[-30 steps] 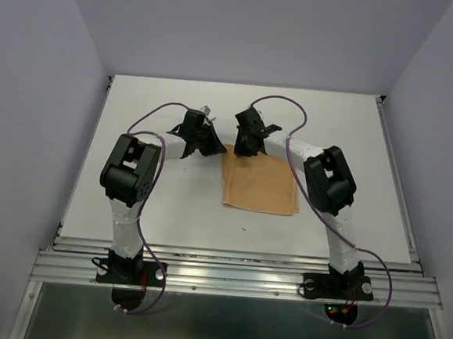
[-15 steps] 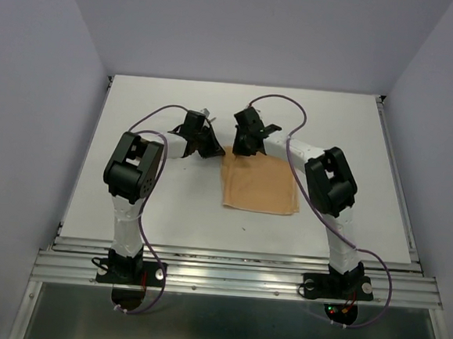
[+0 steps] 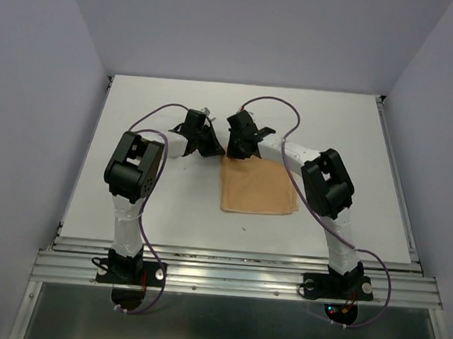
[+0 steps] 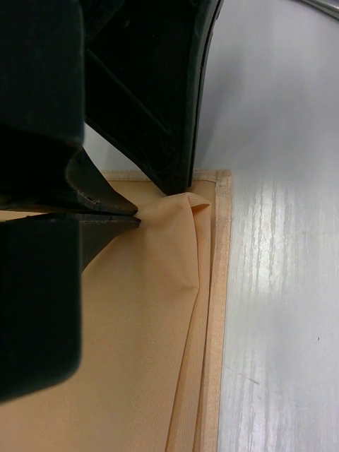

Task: Fold the napkin into a case and place the utensils inside
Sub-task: Smooth out the lower triangle-folded napkin at the center of the board.

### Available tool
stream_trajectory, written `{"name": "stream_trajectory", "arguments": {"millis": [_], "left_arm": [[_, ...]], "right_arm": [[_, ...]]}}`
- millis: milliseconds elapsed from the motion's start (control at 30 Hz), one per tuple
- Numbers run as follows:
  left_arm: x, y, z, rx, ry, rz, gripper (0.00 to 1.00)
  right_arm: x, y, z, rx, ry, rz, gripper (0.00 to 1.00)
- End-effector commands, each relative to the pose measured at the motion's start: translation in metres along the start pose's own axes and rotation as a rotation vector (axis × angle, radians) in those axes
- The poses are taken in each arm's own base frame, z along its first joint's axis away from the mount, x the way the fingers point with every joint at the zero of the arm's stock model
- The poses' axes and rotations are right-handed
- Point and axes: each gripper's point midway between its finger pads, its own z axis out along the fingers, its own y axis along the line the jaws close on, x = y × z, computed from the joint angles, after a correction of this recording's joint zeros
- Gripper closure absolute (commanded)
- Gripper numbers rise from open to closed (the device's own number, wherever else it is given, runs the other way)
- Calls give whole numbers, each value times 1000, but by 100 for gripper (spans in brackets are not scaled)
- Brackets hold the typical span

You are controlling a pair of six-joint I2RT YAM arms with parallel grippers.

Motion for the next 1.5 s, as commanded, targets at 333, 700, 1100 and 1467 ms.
{"name": "stream_trajectory", "arguments": {"millis": [333,700,1100,1467], "left_arm": [[-1,14,3,-59,5,13,100],[-20,-7,-29,-61,-57,51,100],[-28,-7,-44,-92,-93,66,100],[-9,16,-19,-133,-14,38,100]], "right_arm": [[-33,59,-34,-126,-105,-18,99],[-25,49,-25,-91,-91,-21,99],[-20,46,-20,-82,-81,-25,99],[-20,48,-21,-88,-80,-26,99]]}}
